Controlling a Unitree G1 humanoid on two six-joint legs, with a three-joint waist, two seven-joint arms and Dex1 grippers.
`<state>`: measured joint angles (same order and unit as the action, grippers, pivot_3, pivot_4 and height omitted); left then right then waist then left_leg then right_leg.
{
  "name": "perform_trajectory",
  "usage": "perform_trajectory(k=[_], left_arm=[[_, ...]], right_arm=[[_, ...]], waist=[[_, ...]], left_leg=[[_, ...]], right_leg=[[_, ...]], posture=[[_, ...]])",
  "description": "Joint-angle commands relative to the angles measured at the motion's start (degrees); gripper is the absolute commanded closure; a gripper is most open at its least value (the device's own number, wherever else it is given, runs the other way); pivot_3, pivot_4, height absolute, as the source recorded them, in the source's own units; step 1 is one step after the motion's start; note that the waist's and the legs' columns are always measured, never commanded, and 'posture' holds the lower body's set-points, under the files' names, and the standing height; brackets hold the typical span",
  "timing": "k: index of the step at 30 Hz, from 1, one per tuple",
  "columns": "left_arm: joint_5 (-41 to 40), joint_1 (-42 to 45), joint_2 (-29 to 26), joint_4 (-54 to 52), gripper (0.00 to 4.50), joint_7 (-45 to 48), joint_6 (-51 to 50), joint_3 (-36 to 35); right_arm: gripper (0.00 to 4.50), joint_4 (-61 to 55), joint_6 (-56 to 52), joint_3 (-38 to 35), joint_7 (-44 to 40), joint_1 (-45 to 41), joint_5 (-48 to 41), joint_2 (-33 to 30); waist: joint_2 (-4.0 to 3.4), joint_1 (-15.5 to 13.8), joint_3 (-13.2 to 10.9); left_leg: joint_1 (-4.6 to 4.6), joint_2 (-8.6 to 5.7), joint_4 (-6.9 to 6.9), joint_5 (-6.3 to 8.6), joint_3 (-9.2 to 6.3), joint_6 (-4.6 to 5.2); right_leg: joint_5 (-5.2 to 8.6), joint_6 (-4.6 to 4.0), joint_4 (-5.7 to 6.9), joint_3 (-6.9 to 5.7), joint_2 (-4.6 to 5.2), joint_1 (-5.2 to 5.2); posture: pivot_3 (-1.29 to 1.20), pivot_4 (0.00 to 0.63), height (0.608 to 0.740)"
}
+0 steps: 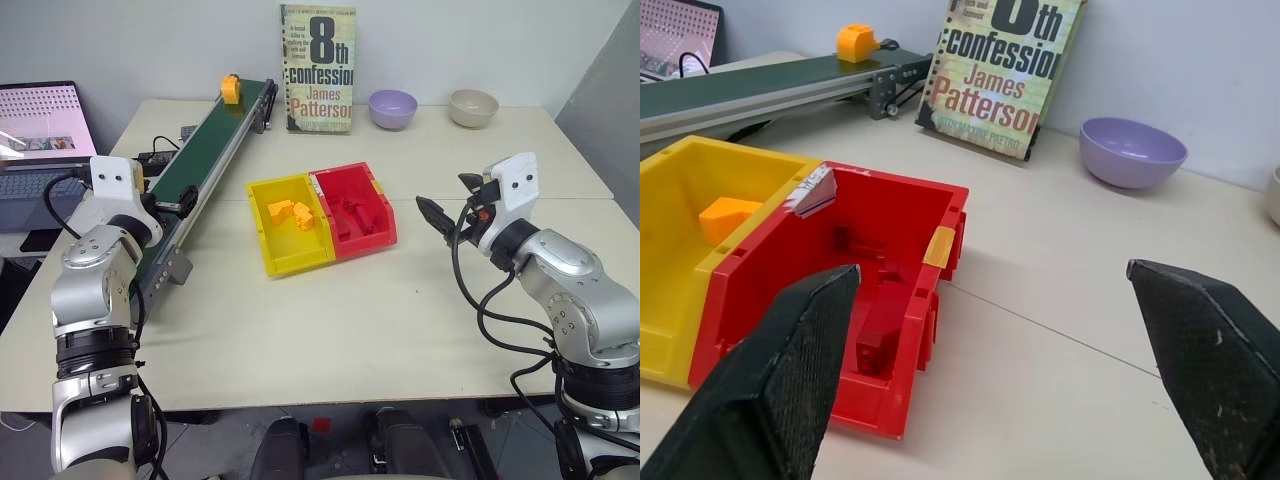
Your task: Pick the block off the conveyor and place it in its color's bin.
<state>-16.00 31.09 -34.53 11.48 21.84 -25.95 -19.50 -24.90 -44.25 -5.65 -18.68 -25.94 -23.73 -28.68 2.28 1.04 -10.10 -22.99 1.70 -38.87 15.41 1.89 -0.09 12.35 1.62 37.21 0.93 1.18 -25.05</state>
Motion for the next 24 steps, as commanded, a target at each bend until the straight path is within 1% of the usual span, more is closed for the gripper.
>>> perform_trajectory(k=[1, 5, 8, 10, 14, 16, 21, 24], left_arm=[[-0.6, -0.8, -1.3, -3.6, 0.01, -0.6, 0.7, -2.1], [-1.2, -1.8, -0.8, -4.9, 0.01, -1.7, 0.6, -3.5], [-1.5, -2.9, -0.4, -5.4, 0.01, -2.9, 0.5, -4.4], [-1.7, -3.4, -0.1, -5.5, 0.01, -3.3, 0.6, -4.7], [-2.9, -3.5, 1.1, -5.3, 0.01, -4.4, 0.7, -6.1], [-3.2, -3.4, 1.3, -5.1, 0.01, -4.6, 0.9, -6.2], [-3.6, -3.4, 1.7, -5.0, 0.01, -4.7, 1.2, -6.4], [-3.7, -3.5, 1.6, -4.8, 0.01, -4.9, 1.4, -6.6]], right_arm=[[0.0, -0.9, 1.0, -1.2, -0.4, -1.7, 0.0, -0.2], [0.0, -0.5, 1.2, -0.9, -0.9, -2.1, -0.1, -0.2], [0.0, 0.4, 1.7, -0.2, -2.9, -3.1, -0.6, -0.6], [0.0, 1.1, 2.3, 0.4, -5.7, -4.4, -1.7, -0.8], [0.0, 1.8, 1.4, 1.0, -14.9, -9.6, -8.5, -0.6], [0.0, 2.4, 1.2, 2.1, -18.1, -11.5, -10.3, -0.9], [0.0, 2.6, 0.7, 4.4, -23.0, -13.3, -12.4, -1.4], [0.0, 2.7, 0.7, 5.4, -24.4, -13.7, -12.8, -1.6]], waist=[[0.0, 0.0, 0.0], [0.0, 0.0, 0.0], [0.0, 0.0, 0.0], [0.0, 0.2, 0.0], [0.0, 0.4, 0.0], [0.0, 0.4, 0.0], [0.0, 0.3, 0.0], [0.0, 0.3, 0.0]], left_leg=[[0.0, 0.0, 0.0, 0.0, -0.01, 0.0], [0.01, 0.01, 0.0, 0.0, -0.01, 0.0], [0.01, 0.01, 0.0, 0.0, -0.01, 0.0], [0.02, 0.01, 0.0, 0.0, 0.03, 0.0], [0.01, 0.01, 0.0, 0.0, 0.01, 0.0], [0.01, 0.03, 0.0, 0.0, -0.02, 0.0], [0.0, 0.02, 0.01, 0.0, -0.06, 0.0], [0.0, -0.01, 0.01, 0.0, -0.02, 0.0]], right_leg=[[0.0, 0.0, 0.0, 0.0, 0.0, 0.0], [0.0, 0.0, 0.0, -0.01, 0.0, 0.0], [0.0, 0.0, 0.01, -0.01, 0.0, 0.0], [0.0, 0.0, 0.0, 0.03, 0.0, 0.0], [0.0, 0.0, 0.01, 0.0, 0.0, -0.01], [0.0, 0.0, 0.01, -0.02, -0.01, 0.0], [0.0, 0.0, -0.02, -0.07, 0.01, 0.03], [0.0, 0.0, -0.02, -0.05, 0.07, 0.02]], posture=[[0.0, 0.15, 0.74], [0.0, 0.15, 0.74], [0.0, 0.15, 0.74], [0.0, 0.15, 0.74], [0.0, 0.15, 0.74], [0.0, 0.15, 0.74], [0.0, 0.15, 0.74], [0.0, 0.15, 0.74]])
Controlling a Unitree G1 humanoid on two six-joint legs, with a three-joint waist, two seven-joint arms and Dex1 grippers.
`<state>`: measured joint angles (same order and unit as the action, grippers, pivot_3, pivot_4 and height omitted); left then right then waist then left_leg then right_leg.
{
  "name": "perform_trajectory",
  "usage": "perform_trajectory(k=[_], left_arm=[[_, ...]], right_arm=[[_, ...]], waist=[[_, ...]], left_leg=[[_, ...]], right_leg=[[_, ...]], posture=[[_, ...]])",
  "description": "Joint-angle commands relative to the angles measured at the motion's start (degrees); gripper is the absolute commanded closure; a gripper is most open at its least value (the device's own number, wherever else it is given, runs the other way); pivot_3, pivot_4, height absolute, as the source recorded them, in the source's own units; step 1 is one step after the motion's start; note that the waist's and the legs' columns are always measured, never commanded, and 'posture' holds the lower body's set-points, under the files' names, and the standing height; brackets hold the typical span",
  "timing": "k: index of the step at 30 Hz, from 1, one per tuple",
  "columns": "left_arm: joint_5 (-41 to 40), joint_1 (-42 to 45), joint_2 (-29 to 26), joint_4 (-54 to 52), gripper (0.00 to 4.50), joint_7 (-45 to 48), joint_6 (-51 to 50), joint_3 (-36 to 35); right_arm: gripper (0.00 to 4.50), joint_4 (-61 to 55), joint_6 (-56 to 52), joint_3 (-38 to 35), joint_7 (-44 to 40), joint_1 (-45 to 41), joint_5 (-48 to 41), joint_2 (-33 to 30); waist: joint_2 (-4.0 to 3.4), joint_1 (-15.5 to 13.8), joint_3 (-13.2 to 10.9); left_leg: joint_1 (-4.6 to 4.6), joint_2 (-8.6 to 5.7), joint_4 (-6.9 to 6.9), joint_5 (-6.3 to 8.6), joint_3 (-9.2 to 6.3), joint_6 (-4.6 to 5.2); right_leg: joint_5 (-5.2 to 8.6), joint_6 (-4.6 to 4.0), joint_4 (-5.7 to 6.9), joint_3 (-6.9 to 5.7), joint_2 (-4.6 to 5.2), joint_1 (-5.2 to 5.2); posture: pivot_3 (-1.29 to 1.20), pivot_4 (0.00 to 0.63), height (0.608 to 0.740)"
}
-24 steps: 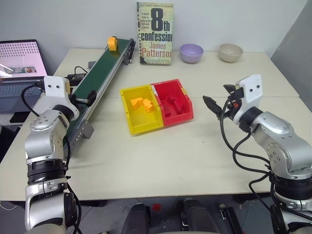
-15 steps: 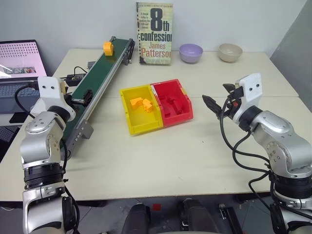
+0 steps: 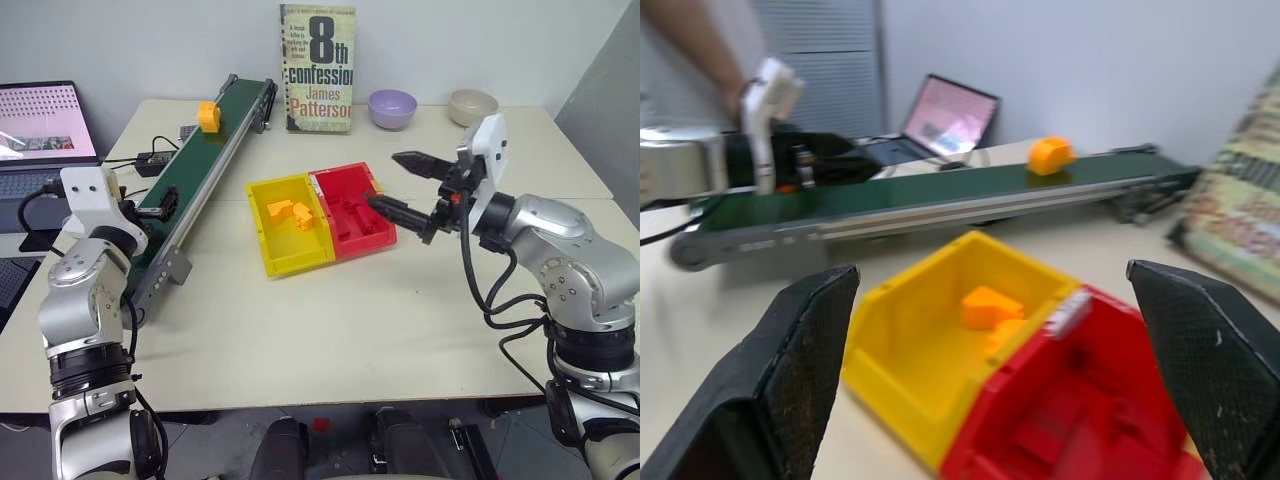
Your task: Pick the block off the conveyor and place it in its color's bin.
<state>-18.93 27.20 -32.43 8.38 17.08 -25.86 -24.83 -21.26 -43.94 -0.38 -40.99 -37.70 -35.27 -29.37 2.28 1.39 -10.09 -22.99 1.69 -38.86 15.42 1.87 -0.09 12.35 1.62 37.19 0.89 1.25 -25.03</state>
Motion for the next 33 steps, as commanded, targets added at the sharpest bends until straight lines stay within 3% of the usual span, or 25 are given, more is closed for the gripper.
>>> perform_trajectory(k=[1, 33], left_arm=[[-0.8, 0.4, -0.6, -1.7, 0.01, -0.2, 1.3, -1.3], [3.3, 3.2, -1.4, 6.1, 0.01, -1.1, 3.3, 1.7]], right_arm=[[0.0, -1.0, 0.5, 0.5, -2.5, -2.1, -1.1, -1.0], [0.0, -6.5, -3.3, 0.3, -1.6, -0.7, -5.5, -2.7]], waist=[[0.0, 0.0, 0.0], [0.0, 0.0, 0.0]], left_leg=[[0.0, 0.0, 0.0, 0.0, 0.0, 0.0], [0.01, 0.03, 0.0, 0.0, -0.02, 0.0]], right_leg=[[0.0, 0.0, 0.0, 0.0, 0.0, 0.0], [0.0, 0.0, 0.02, -0.03, 0.02, -0.01]], posture=[[0.0, 0.15, 0.74], [0.0, 0.15, 0.74]])
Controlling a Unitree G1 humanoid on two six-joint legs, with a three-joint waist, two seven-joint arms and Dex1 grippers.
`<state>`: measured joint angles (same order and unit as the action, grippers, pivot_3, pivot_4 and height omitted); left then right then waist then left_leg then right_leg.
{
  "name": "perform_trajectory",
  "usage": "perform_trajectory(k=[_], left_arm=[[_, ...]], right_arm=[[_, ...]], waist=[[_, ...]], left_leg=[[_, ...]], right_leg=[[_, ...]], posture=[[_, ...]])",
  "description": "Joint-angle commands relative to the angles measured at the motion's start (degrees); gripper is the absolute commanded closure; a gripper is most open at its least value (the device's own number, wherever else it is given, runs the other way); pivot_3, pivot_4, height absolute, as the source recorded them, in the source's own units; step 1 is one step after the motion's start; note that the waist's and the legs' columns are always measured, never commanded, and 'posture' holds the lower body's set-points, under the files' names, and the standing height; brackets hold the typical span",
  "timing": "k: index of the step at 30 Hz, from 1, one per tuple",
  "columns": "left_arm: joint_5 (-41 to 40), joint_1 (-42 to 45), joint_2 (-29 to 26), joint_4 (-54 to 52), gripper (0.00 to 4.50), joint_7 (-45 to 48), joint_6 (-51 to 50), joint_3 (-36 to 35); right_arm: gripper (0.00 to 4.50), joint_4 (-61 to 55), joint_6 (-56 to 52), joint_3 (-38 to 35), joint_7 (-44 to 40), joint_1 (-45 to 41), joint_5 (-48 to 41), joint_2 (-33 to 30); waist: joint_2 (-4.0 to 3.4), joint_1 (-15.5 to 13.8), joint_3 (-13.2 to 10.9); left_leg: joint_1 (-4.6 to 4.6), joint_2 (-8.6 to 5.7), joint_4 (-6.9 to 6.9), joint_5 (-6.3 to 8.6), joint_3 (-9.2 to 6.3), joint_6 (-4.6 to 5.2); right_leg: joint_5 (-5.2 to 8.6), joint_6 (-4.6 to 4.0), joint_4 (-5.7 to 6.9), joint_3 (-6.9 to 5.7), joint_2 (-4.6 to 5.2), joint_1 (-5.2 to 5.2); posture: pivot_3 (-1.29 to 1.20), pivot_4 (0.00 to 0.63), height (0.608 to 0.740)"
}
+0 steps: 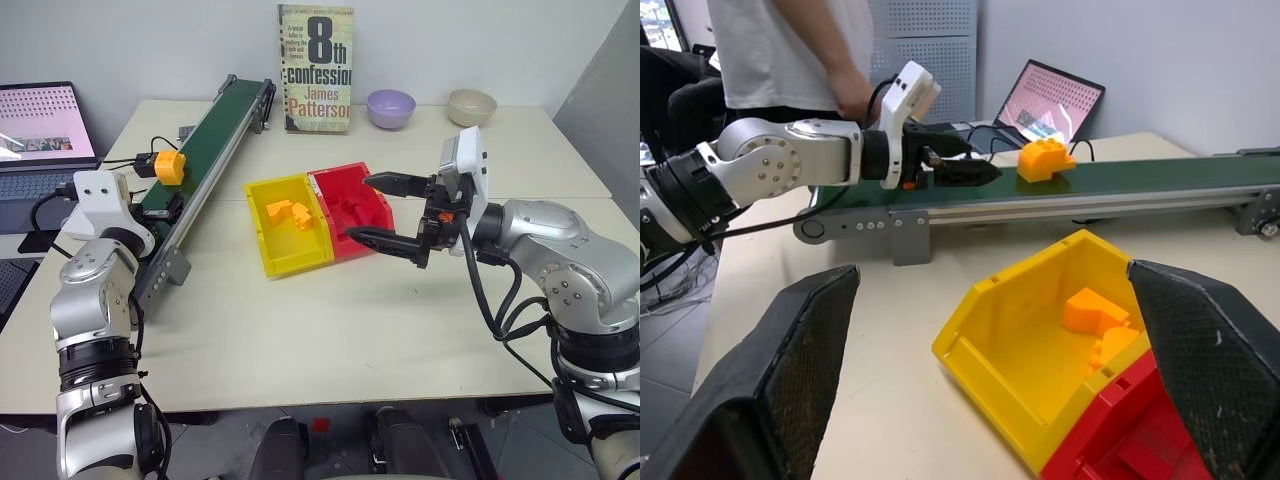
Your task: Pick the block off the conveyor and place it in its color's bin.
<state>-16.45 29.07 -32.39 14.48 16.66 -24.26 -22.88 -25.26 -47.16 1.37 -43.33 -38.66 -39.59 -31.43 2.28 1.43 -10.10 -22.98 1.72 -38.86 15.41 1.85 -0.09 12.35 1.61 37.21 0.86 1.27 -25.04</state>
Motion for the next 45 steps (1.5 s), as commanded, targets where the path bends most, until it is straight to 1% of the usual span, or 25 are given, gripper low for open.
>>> perform_trajectory(k=[1, 11, 12, 14, 15, 23, 26, 31, 34, 37, 38, 41, 43, 45], left_arm=[[1.0, 1.5, -1.5, 0.4, 0.01, -0.8, 1.8, -0.2], [1.3, 1.5, -2.1, 1.7, 0.01, -1.0, 1.4, -0.5], [1.0, 1.4, -2.1, 1.7, 0.38, -0.8, 0.8, -0.6], [1.1, 1.0, -2.0, 1.4, 0.64, -1.0, 0.5, -0.5], [1.0, 0.6, -2.0, 1.1, 0.9, -1.0, 0.2, -0.4], [0.6, -1.5, -2.3, -2.2, 2.37, -2.3, -2.2, -1.8], [-0.4, -1.8, -2.2, -3.3, 2.91, -3.4, -3.4, -3.3], [-0.7, -1.3, -2.6, -4.8, 2.95, -3.6, -4.7, -3.3], [-1.1, 0.7, -2.7, -5.6, 2.95, -2.4, -5.3, -1.6], [-2.7, 4.9, -1.5, -8.5, 2.95, 3.5, -5.0, 3.5], [-3.2, 7.0, -0.8, -9.1, 2.95, 7.1, -4.4, 6.4], [-2.1, 12.0, 1.0, -7.4, 2.95, 14.6, -4.2, 14.7], [-1.1, 13.4, 1.7, -5.7, 2.95, 18.1, -3.8, 18.3], [-0.7, 14.3, 2.1, -4.1, 2.95, 20.4, -3.2, 20.1]], right_arm=[[0.0, -2.6, -0.2, -1.4, 0.8, 0.4, -1.3, -0.6], [0.0, -3.1, -1.4, -1.8, 1.7, 0.2, -2.2, -0.9], [0.0, -3.0, -1.5, -1.9, 1.8, 0.0, -2.3, -1.0], [0.0, -2.9, -1.6, -2.0, 1.8, -0.2, -2.5, -1.1], [0.0, -2.7, -1.6, -2.0, 1.7, -0.3, -2.5, -1.2], [0.0, -1.5, -1.1, -1.9, 1.5, -0.9, -2.7, -1.7], [0.0, -1.4, -1.0, -1.9, 1.7, -0.9, -2.7, -1.5], [0.0, -1.8, -1.2, -2.3, 2.7, -0.3, -2.8, -1.3], [0.0, -3.0, -1.5, -3.2, 4.1, 0.9, -2.7, -1.7], [0.0, -5.7, -2.6, -5.5, 7.2, 3.8, -2.8, -2.4], [0.0, -7.4, -3.3, -6.3, 8.6, 5.7, -2.7, -3.0], [0.0, -12.6, -4.4, -6.9, 10.4, 12.6, -0.3, -7.0], [0.0, -14.4, -4.7, -7.7, 11.2, 14.9, -0.5, -8.2], [0.0, -15.6, -5.2, -8.3, 12.0, 16.2, -1.0, -8.6]], waist=[[0.0, 0.0, 0.0], [0.0, 0.0, 0.0], [0.0, 0.0, 0.0], [0.0, 0.0, 0.0], [0.0, 0.0, 0.0], [0.0, 0.0, 0.0], [0.0, 0.0, 0.0], [0.0, 0.0, 0.0], [0.0, -0.1, 0.0], [0.01, -0.5, 0.0], [0.02, -1.0, 0.0], [0.06, -2.6, 0.0], [0.05, -2.6, 0.0], [0.04, -1.6, 0.0]], left_leg=[[0.0, 0.0, 0.0, 0.0, 0.0, 0.0], [0.0, 0.01, 0.0, 0.0, 0.0, 0.0], [0.0, 0.01, 0.0, 0.0, 0.0, 0.0], [0.0, 0.01, 0.0, 0.0, 0.01, 0.0], [0.0, 0.0, 0.0, 0.0, 0.0, 0.0], [0.0, 0.01, 0.0, 0.0, 0.0, 0.0], [0.0, 0.02, 0.0, 0.0, 0.0, 0.0], [0.0, 0.03, 0.0, 0.0, -0.01, 0.0], [-0.01, 0.02, 0.0, 0.0, 0.01, 0.0], [-0.04, -0.01, 0.0, 0.0, -0.04, 0.0], [-0.04, -0.02, 0.0, 0.0, -0.02, 0.0], [-0.16, -0.18, -0.03, 0.0, -0.08, 0.0], [-0.15, -0.19, -0.03, 0.0, -0.06, 0.0], [-0.08, -0.22, -0.02, 0.01, 0.13, 0.01]], right_leg=[[0.0, 0.0, 0.0, 0.0, 0.0, 0.0], [0.0, 0.0, 0.0, 0.0, 0.03, 0.0], [0.0, 0.0, 0.0, 0.01, 0.04, 0.0], [0.0, 0.0, 0.0, 0.01, 0.04, 0.0], [0.0, 0.0, 0.0, 0.01, 0.04, 0.0], [0.0, 0.0, -0.01, 0.01, 0.05, 0.0], [0.0, 0.0, 0.0, 0.01, 0.1, 0.0], [0.0, 0.0, -0.01, 0.0, 0.12, 0.0], [0.0, 0.0, -0.02, 0.01, 0.12, 0.0], [0.0, 0.0, -0.03, -0.03, 0.11, 0.01], [0.0, 0.0, -0.03, -0.02, 0.09, 0.0], [0.0, 0.0, -0.15, -0.14, 0.04, 0.07], [0.0, 0.0, -0.21, -0.08, 0.04, 0.08], [0.0, 0.01, -0.23, 0.12, 0.04, 0.07]], posture=[[0.0, 0.15, 0.74], [0.0, 0.15, 0.74], [0.0, 0.15, 0.74], [0.0, 0.15, 0.74], [0.0, 0.15, 0.74], [0.0, 0.15, 0.74], [0.0, 0.15, 0.74], [0.0, 0.15, 0.74], [0.0, 0.15, 0.74], [0.0, 0.15, 0.74], [0.0, 0.15, 0.74], [0.0, 0.15, 0.74], [0.0, 0.15, 0.74], [0.0, 0.15, 0.74]])
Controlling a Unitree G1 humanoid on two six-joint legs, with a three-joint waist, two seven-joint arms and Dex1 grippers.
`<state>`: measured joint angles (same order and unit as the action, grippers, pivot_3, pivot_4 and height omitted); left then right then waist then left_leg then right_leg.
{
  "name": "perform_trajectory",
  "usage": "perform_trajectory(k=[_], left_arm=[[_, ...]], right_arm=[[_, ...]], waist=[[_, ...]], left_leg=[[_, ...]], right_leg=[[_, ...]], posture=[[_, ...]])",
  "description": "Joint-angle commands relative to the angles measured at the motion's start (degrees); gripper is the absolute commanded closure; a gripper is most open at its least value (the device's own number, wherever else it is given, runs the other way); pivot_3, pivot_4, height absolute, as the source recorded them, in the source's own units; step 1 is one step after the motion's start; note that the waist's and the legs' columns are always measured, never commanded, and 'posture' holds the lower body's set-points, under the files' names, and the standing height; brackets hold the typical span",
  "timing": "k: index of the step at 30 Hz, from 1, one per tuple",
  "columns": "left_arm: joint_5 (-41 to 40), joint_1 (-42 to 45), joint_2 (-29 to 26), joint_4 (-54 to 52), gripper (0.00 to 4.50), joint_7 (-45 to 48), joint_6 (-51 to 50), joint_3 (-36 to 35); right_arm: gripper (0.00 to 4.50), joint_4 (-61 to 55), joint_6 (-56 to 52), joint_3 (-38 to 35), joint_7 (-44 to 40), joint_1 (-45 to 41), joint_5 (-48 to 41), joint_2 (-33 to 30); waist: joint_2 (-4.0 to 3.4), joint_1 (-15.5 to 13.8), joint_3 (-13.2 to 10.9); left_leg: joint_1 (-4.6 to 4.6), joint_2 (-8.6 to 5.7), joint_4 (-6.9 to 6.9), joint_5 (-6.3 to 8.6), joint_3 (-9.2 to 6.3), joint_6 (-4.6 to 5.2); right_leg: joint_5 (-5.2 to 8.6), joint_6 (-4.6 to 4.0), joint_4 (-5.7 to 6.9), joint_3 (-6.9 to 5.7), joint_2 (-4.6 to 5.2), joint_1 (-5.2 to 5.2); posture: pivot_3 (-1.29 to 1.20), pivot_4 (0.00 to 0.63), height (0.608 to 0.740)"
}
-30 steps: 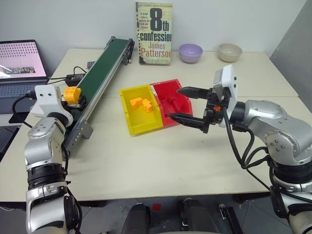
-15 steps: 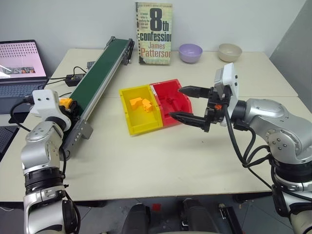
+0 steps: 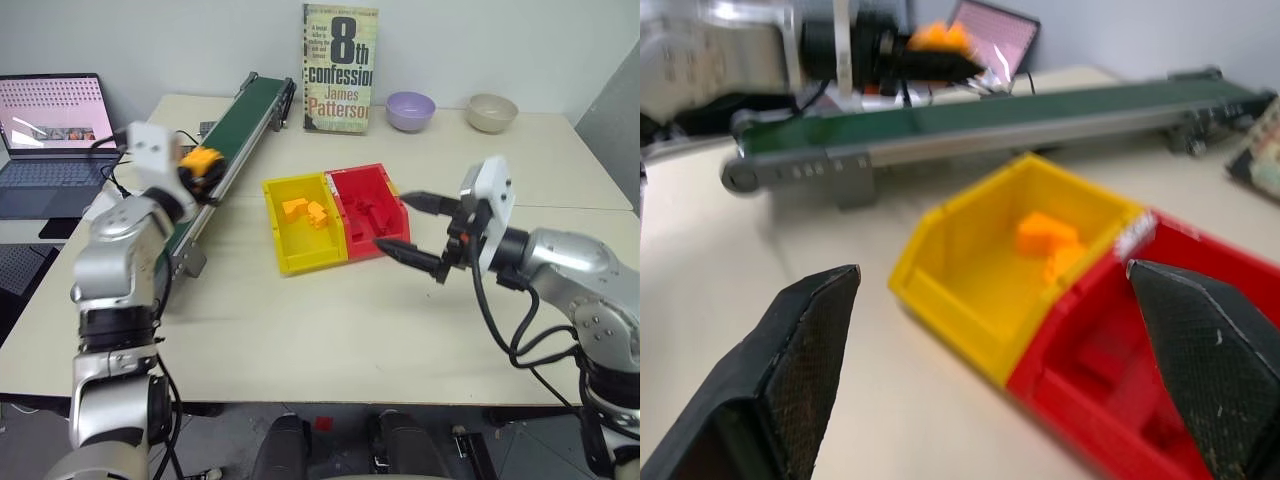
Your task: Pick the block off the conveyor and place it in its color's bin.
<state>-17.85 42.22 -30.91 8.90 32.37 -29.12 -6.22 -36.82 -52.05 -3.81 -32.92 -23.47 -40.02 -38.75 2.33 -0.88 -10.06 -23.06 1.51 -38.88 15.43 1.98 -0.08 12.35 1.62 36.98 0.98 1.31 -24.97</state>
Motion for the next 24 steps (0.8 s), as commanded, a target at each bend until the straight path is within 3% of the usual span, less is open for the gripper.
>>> perform_trajectory(k=[1, 9, 10, 11, 12, 17, 24], left_arm=[[0.9, 1.4, 0.7, 2.1, 2.95, 5.3, 2.0, 3.8], [4.6, 4.1, 1.7, 10.2, 2.95, 10.5, 5.8, 8.8], [4.9, 4.2, 1.6, 10.7, 2.6, 11.2, 6.3, 9.1], [5.1, 4.3, 1.6, 10.9, 2.6, 11.7, 6.6, 9.2], [5.0, 4.3, 1.6, 11.1, 2.25, 12.3, 6.8, 9.1], [5.2, 5.1, 1.9, 12.3, 1.37, 12.4, 7.9, 8.1], [4.0, 3.7, -2.3, 8.5, 0.04, 14.3, 5.0, 6.2]], right_arm=[[0.0, -4.4, -0.4, -3.3, 1.9, 1.3, -0.8, -1.4], [0.0, -9.8, -3.8, -5.9, 5.6, 5.2, -4.0, -2.2], [0.0, -10.0, -4.0, -6.1, 6.0, 5.1, -4.2, -2.1], [0.0, -10.1, -4.2, -6.2, 6.3, 5.1, -4.3, -2.1], [0.0, -10.1, -4.3, -6.3, 6.7, 4.9, -4.5, -2.1], [0.0, -9.8, -4.5, -6.3, 7.6, 4.1, -5.5, -2.6], [0.0, -6.0, -2.7, -5.2, 4.6, 1.4, -4.3, -4.5]], waist=[[-0.01, 1.1, 0.0], [-0.01, 1.7, 0.0], [-0.01, 1.7, 0.0], [-0.01, 1.7, 0.0], [-0.01, 1.7, 0.0], [-0.01, 1.6, 0.0], [-0.01, 1.7, 0.0]], left_leg=[[0.02, 0.04, 0.0, 0.0, 0.02, 0.0], [0.1, 0.23, 0.04, -0.01, -0.25, 0.01], [0.1, 0.24, 0.03, -0.01, -0.26, 0.0], [0.11, 0.23, 0.03, -0.01, -0.25, 0.0], [0.11, 0.23, 0.01, -0.01, -0.21, 0.0], [0.06, 0.2, 0.0, -0.01, -0.14, 0.0], [0.05, 0.17, 0.0, -0.01, -0.11, 0.0]], right_leg=[[0.01, 0.01, 0.01, 0.01, -0.03, 0.0], [0.07, -0.07, 0.19, -0.12, -0.66, -0.06], [0.06, -0.08, 0.2, -0.12, -0.67, -0.06], [0.06, -0.08, 0.2, -0.12, -0.67, -0.05], [0.06, -0.08, 0.18, -0.08, -0.66, -0.05], [0.06, -0.08, 0.1, -0.02, -0.46, -0.05], [0.06, -0.07, 0.08, -0.02, -0.32, -0.05]], posture=[[0.0, 0.15, 0.74], [0.0, 0.15, 0.74], [0.0, 0.15, 0.74], [0.0, 0.15, 0.74], [0.0, 0.15, 0.74], [0.0, 0.15, 0.74], [0.0, 0.15, 0.74]])
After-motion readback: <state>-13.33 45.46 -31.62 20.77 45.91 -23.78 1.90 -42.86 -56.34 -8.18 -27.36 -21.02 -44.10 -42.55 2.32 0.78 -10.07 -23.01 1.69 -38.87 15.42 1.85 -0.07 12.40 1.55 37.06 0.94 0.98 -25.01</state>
